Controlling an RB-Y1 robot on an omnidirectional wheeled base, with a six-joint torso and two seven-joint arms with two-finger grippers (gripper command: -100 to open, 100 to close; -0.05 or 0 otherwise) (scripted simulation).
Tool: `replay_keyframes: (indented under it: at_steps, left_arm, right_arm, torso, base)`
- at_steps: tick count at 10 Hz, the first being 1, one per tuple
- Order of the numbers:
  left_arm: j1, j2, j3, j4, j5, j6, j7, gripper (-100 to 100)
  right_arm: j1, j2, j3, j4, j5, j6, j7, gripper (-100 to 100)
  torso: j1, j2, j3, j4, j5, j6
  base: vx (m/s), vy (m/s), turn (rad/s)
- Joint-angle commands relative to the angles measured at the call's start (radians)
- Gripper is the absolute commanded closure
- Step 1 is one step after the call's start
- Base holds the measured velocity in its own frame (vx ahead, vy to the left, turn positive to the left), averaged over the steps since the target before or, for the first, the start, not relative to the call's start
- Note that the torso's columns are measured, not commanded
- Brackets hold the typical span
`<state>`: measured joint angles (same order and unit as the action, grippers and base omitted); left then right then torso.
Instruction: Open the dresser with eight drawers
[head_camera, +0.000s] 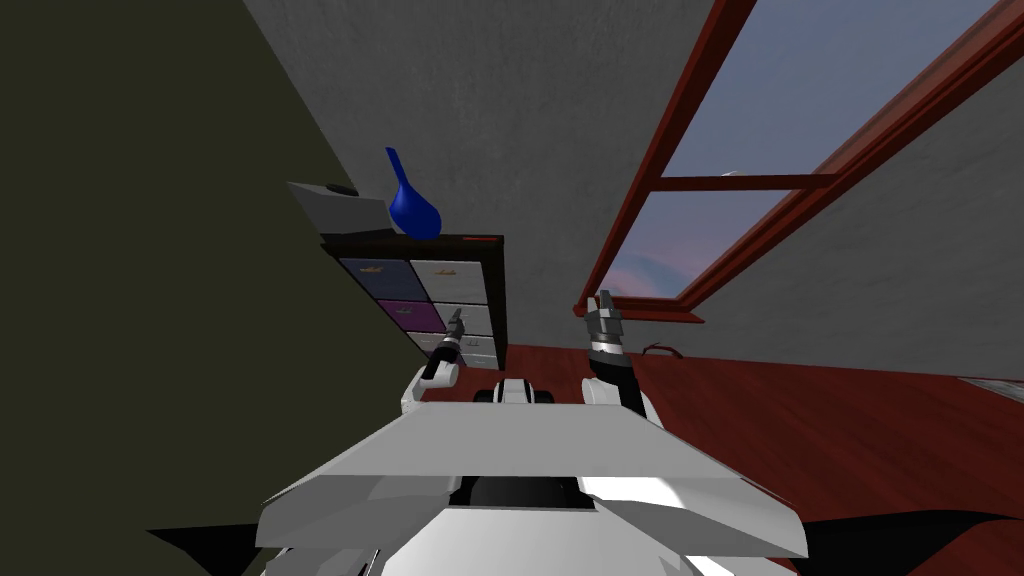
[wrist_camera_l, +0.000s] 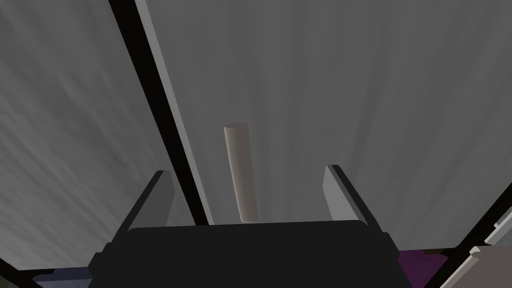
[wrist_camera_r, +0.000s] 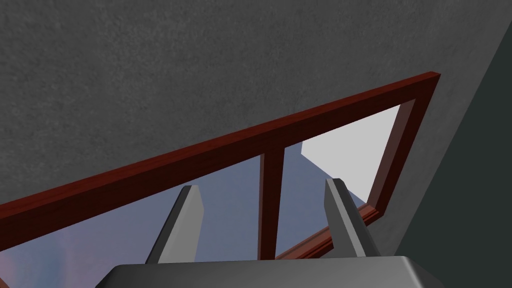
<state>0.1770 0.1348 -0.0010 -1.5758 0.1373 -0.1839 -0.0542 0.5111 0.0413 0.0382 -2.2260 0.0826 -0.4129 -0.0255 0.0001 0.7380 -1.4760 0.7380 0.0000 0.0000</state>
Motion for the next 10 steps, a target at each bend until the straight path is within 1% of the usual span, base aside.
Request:
replay_keyframes:
  at_steps: [1,6,8,10]
  left_arm:
    - [-0.014,0.009,0.003,-0.012,0.002,0.046,0.002,-100]
    - [-0.043,0.015,0.008,-0.037,0.007,0.137,0.006,-100]
    - [-0.056,0.006,0.011,-0.049,0.009,0.178,0.008,-100]
    - [-0.07,-0.011,0.014,-0.06,0.011,0.22,0.01,-100]
  right_arm:
    - [0.0,0.0,0.0,0.0,0.0,0.0,0.0,0]
    - [0.0,0.0,0.0,0.0,0.0,0.0,0.0,0]
    - [0.0,0.0,0.0,0.0,0.0,0.0,0.0,0]
    - [0.0,0.0,0.0,0.0,0.0,0.0,0.0,0]
  torso:
    - [0.0,0.0,0.0,0.0,0.0,0.0]
    - [0.0,0.0,0.0,0.0,0.0,0.0]
    - [0.0,0.0,0.0,0.0,0.0,0.0]
    - [0.0,0.0,0.0,0.0,0.0,0.0]
  base:
    - [-0.016,-0.01,0.026]
    - [-0.017,-0.01,0.025]
    - [-0.021,-0.011,0.029]
    - [-0.022,-0.012,0.032]
